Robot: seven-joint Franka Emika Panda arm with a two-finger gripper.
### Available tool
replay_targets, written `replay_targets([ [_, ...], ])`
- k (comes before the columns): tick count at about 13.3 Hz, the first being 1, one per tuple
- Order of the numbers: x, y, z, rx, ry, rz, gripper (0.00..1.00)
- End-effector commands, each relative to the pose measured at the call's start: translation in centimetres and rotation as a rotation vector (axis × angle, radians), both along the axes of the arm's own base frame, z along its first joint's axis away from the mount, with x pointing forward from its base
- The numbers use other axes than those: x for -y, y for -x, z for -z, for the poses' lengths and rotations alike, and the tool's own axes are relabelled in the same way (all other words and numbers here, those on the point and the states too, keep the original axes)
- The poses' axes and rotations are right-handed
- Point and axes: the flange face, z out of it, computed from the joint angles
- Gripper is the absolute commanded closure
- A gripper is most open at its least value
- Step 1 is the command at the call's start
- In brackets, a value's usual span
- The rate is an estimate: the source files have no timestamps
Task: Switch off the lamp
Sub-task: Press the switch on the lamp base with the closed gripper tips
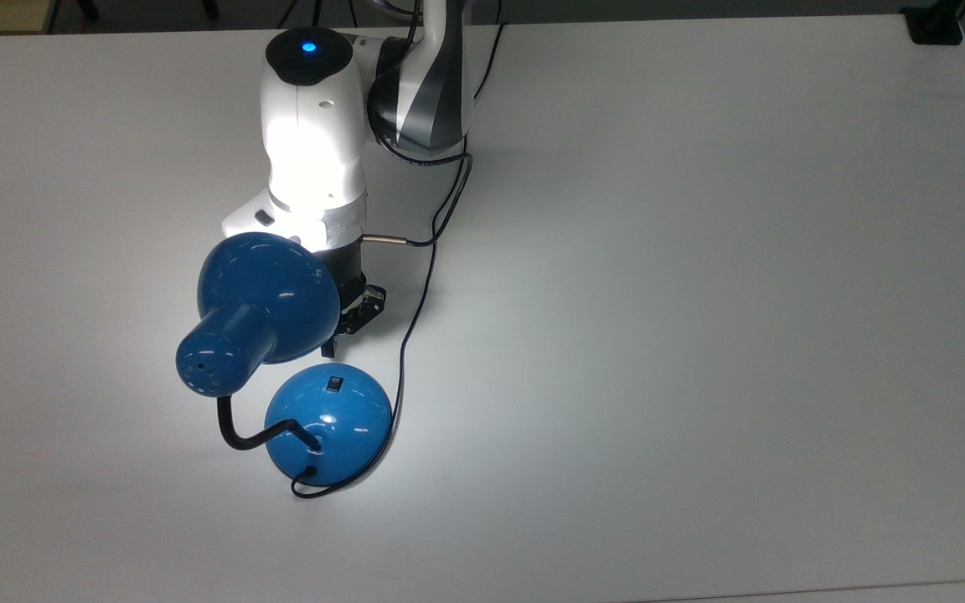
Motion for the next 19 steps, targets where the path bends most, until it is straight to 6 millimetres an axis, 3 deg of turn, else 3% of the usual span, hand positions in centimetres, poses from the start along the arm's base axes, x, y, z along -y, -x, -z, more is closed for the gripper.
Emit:
replay_targets([
  [1, -0.2, -0.9, -0.1, 0.033, -0.016, 0.011, 1.0],
  [11, -1.7, -2.6, 1.3, 0.043, -0.037, 0.023, 1.0],
  [19, -1.9, -3.1, -0.3, 0.071, -0.045, 0.029, 1.0],
])
